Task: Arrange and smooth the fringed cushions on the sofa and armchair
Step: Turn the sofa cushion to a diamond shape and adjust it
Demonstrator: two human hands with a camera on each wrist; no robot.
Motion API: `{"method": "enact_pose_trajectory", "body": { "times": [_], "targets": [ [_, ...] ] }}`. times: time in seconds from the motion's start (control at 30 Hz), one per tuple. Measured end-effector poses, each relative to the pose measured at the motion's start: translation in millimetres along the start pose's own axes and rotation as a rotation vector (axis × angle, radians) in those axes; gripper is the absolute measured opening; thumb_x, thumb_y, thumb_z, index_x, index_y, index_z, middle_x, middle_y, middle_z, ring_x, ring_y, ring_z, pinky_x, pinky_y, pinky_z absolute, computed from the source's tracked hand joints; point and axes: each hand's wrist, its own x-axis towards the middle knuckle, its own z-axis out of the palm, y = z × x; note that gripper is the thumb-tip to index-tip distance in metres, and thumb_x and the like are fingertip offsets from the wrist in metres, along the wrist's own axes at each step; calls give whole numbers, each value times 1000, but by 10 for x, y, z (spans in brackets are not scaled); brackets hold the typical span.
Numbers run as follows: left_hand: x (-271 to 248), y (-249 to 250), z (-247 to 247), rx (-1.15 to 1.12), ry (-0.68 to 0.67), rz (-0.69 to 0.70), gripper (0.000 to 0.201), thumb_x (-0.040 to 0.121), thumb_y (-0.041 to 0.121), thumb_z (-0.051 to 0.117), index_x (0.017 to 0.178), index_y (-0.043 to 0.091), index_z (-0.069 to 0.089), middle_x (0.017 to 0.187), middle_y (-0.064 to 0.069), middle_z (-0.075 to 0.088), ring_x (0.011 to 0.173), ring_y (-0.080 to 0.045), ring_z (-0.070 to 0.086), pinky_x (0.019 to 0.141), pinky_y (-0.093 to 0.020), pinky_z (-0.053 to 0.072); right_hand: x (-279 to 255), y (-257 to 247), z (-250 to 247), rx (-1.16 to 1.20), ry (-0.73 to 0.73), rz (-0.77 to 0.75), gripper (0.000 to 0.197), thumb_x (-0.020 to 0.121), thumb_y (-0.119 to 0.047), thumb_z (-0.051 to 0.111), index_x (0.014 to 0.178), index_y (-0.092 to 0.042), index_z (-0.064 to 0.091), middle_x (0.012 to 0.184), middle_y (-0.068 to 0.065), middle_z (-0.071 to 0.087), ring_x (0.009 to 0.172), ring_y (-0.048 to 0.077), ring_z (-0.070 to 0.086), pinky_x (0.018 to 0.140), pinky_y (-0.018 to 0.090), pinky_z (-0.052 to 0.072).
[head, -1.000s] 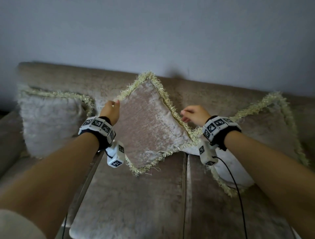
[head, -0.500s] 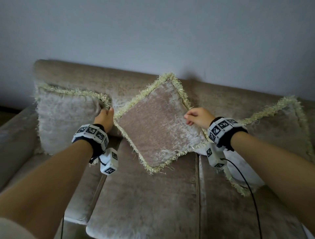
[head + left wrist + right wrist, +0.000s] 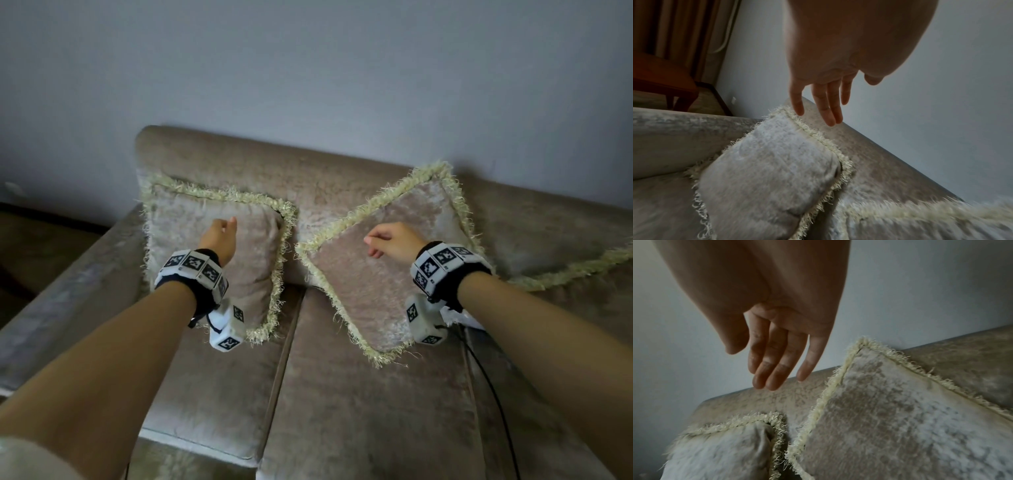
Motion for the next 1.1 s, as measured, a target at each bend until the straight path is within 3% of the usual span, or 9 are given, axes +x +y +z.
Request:
{"method": "enact_pose_trajectory", "body": {
  "times": [0.13, 0.23, 0.43, 0.5, 0.6, 0.7, 0.83, 0.97, 1.1],
  "targets": [
    [316, -202, -179, 2, -2, -32, 52, 99, 44, 26, 133, 6, 38, 129, -19, 53, 113, -36, 54, 99, -47, 42, 515, -187, 270, -14, -63, -36, 22, 93, -14, 52, 104, 1, 64, 79, 5, 66, 72, 17, 64, 82, 35, 54],
    [608, -369, -425, -1, 54, -67, 53, 97, 47, 27, 131, 8, 40, 127, -20, 54, 112, -36, 54, 100, -50, 41, 974, -338, 465, -37, -77, -66, 23, 94, -17, 52, 107, -2, 64, 93, 12, 69, 79, 20, 64, 84, 32, 52],
    [1201, -591, -954, 38, 213, -134, 51, 98, 45, 27, 130, 8, 44, 122, -17, 58, 114, -36, 53, 102, -48, 39, 1739, -664, 811, -68, -137, -104, 23, 94, -20, 51, 105, -5, 64, 96, 11, 70, 81, 18, 63, 87, 37, 53],
    [1371, -727, -993, 48, 210, -157, 53, 97, 47, 27, 128, 9, 46, 121, -17, 59, 113, -35, 54, 101, -47, 41, 1937, -804, 934, -98, -154, -131, 24, 94, -21, 51, 105, -4, 64, 96, 10, 70, 79, 16, 63, 81, 31, 53],
    [1621, -917, -995, 31, 178, -183, 54, 97, 49, 27, 128, 9, 45, 124, -17, 58, 112, -35, 55, 99, -46, 42, 2127, -986, 1086, -114, -168, -130, 24, 94, -22, 50, 106, -7, 64, 96, 5, 68, 79, 13, 61, 70, 20, 48],
    [1986, -1057, -1063, 5, 137, -205, 54, 96, 49, 28, 131, 11, 43, 125, -16, 56, 113, -34, 55, 99, -46, 42, 2351, -1145, 1305, -81, -144, -106, 23, 93, -24, 52, 107, -10, 63, 95, 2, 67, 84, 15, 63, 86, 31, 51],
    [2412, -1209, -1129, -30, 65, -185, 51, 96, 49, 30, 130, 11, 42, 127, -16, 55, 114, -34, 54, 100, -47, 41, 2553, -1235, 1548, -48, -122, -35, 26, 92, -25, 54, 113, -12, 61, 109, 3, 67, 97, 18, 63, 93, 34, 49],
    [3019, -1364, -1284, -9, -71, -154, 50, 96, 46, 31, 130, 11, 40, 128, -17, 54, 116, -35, 53, 103, -50, 39, 2767, -1312, 1912, -57, -6, 86, 26, 92, -27, 55, 111, -12, 63, 111, 4, 65, 101, 18, 60, 92, 30, 45],
    [3484, -1486, -1471, -14, -164, -119, 51, 95, 48, 32, 129, 12, 39, 127, -18, 55, 115, -36, 54, 102, -51, 40, 3062, -1480, 2274, -69, 22, 172, 27, 92, -23, 54, 113, -7, 61, 114, 10, 63, 107, 25, 58, 88, 28, 43]
  ]
}}
